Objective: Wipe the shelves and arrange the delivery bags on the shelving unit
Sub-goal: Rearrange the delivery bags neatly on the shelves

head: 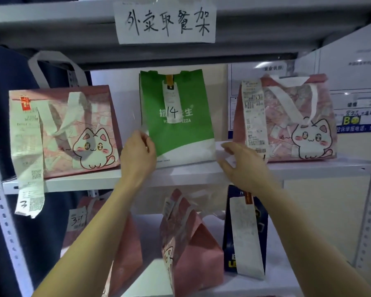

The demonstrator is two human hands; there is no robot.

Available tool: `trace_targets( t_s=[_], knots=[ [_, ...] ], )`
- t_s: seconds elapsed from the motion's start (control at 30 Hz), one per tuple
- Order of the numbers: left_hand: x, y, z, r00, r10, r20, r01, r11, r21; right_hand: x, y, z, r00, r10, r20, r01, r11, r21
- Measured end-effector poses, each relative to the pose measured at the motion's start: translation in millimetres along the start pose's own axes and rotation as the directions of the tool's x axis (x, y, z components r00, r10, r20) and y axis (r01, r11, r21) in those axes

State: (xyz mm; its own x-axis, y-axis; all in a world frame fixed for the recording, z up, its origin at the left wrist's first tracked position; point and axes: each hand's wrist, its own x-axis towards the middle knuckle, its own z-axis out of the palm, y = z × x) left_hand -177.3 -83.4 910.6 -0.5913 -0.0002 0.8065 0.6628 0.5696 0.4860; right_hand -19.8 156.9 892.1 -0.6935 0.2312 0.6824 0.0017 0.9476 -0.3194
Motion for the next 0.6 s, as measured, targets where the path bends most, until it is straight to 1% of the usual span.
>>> trace_targets(
  t_s=[0.07, 0.13, 0.23, 0.27, 0.37, 0.5, 0.6],
  knots=[
    [1, -11, -9, 0.999, -0.038, -0.011, 0.038, 0.998, -0.054, 10, -13, 6, 0.999, 0.027, -0.031, -0.025, 0.999, 0.047],
    [0, -22, -17, 0.997, -0.079, -0.011, 0.077, 0.991, -0.113, 19, -27, 13, 0.997, 0.076, -0.019, -0.072, 0.987, 0.143],
    [-6, -37, -22, 0.994, -0.104, 0.023, 0.107, 0.976, -0.192, 27, -47, 25, 0.988, 0.125, 0.089, -0.150, 0.912, 0.382],
    [-8, -40, -22, 0.995, -0.090, 0.037, 0.096, 0.974, -0.207, 29, -51, 29, 0.985, 0.127, 0.115, -0.165, 0.893, 0.420],
    [-15, -43, -22, 0.997, -0.010, 0.074, 0.026, 0.977, -0.213, 30, -54, 37, 0.986, 0.126, 0.109, -0.160, 0.899, 0.408],
    [-16, -43, -23, 0.995, 0.015, 0.103, 0.007, 0.977, -0.214, 28, -48, 37, 0.982, 0.141, 0.128, -0.178, 0.921, 0.347],
    [-17, -47, -24, 0.993, 0.028, 0.112, -0.004, 0.979, -0.206, 26, -47, 37, 0.979, 0.155, 0.132, -0.192, 0.917, 0.350]
  ],
)
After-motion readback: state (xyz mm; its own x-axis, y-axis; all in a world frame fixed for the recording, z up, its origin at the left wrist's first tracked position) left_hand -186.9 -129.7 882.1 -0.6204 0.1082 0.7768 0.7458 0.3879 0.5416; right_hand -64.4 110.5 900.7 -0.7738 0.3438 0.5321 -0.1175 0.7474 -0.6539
